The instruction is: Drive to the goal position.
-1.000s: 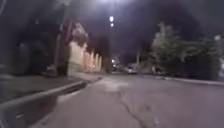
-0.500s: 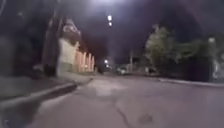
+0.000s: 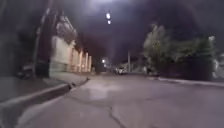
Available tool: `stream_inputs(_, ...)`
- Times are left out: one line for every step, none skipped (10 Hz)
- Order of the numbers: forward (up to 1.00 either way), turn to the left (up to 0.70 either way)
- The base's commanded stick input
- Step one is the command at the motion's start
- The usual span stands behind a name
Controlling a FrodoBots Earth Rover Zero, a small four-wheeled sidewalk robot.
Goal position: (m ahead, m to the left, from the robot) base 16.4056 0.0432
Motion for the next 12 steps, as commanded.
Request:
stream_inputs(0.7,0.0)
stream_inputs(0.7,0.0)
stream_inputs(0.7,0.0)
stream_inputs(0.7,0.0)
stream_inputs(0.7,-0.01)
stream_inputs(0.7,-0.04)
stream_inputs(0.7,-0.35)
stream_inputs(0.7,-0.35)
stream_inputs(0.7,-0.35)
stream_inputs(0.7,-0.35)
stream_inputs(0.7,-0.17)
stream_inputs(0.7,0.0)
